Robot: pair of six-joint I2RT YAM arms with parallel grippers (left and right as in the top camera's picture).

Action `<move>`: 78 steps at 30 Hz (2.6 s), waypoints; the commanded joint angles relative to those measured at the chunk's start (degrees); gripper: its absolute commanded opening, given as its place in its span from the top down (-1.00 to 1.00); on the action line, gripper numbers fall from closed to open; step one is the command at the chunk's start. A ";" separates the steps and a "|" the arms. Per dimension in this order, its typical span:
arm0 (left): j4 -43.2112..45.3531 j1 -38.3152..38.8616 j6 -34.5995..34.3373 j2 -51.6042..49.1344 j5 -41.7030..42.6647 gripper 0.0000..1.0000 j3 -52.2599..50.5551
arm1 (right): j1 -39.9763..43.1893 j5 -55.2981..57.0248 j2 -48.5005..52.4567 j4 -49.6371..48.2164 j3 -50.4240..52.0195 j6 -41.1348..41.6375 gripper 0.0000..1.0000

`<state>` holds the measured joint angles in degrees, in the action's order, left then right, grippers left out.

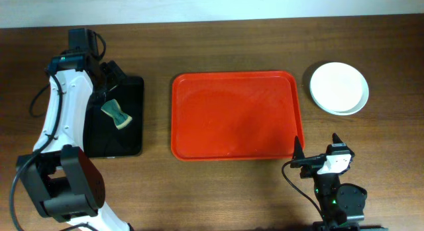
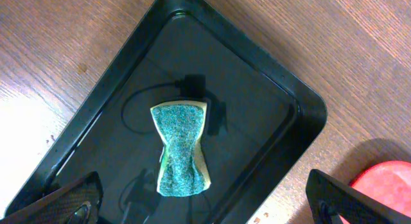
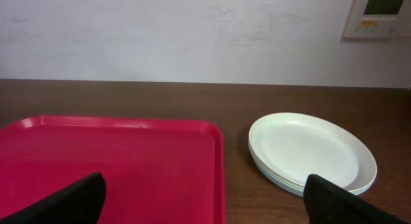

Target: Clean dirty plates on tray and stack at the side

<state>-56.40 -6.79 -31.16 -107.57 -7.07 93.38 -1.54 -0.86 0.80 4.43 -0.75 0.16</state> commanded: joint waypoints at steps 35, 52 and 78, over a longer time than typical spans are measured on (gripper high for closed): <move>33.57 8.74 16.13 42.53 -2.82 -0.98 -38.53 | -0.33 0.72 -0.59 0.15 0.44 0.07 -0.97; 50.18 8.79 33.81 88.46 2.43 -0.98 -75.12 | -0.33 0.72 -0.59 0.15 0.44 0.07 -0.97; 65.96 8.79 33.83 107.34 4.28 -0.98 -92.91 | -0.33 0.72 -0.59 0.15 0.44 0.07 -0.97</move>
<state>6.72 1.91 1.78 -1.02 -3.18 0.78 -1.54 -0.86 0.69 4.40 -0.75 0.16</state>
